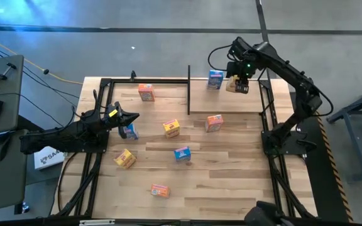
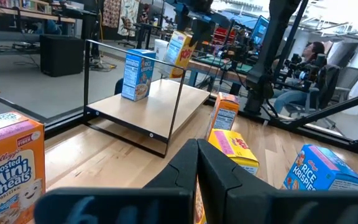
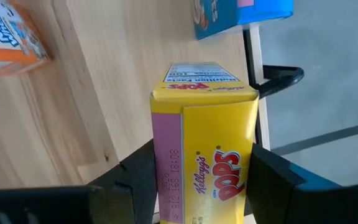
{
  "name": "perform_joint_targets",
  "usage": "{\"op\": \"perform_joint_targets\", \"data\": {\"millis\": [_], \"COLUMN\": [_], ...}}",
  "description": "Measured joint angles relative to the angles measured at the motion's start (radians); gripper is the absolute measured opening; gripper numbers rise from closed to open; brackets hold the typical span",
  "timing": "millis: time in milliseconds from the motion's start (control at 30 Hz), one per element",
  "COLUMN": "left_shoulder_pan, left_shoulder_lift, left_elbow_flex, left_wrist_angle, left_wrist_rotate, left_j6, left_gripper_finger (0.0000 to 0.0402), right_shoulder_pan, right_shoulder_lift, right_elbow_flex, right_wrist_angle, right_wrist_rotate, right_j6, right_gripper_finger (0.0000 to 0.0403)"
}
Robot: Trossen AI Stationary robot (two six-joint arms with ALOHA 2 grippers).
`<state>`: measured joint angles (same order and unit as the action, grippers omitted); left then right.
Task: Stack cereal on shelf
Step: Put the bottom right yellow cereal box on the shelf aligned with the other blue cereal box
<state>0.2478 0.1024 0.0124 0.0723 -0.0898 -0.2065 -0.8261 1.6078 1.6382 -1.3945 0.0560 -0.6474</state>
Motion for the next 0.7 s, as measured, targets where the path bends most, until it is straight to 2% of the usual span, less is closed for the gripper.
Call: {"op": "perform_joint_targets", "data": {"millis": [467,700], "left_shoulder_pan": [0.0,0.0], "left_shoulder_lift": [0.0,0.0], "left_elbow_flex": [0.0,0.0], "left_wrist_angle": [0.001,0.001], "left_wrist_rotate": [0.0,0.0], "left_j6": [-0.001,-0.001], "left_gripper_finger": [0.0001,0.0001], "right_shoulder_pan": [-0.013,-0.021], "right_shoulder_lift": [0.148,0.17], "right_elbow_flex": [0.0,0.0], "right_wrist_angle": [0.059,0.084], "right_wrist_rotate": [0.038,0.052], "right_j6": [-0.104,-0.114], "right_gripper_finger": [0.0181,0.0181]}}
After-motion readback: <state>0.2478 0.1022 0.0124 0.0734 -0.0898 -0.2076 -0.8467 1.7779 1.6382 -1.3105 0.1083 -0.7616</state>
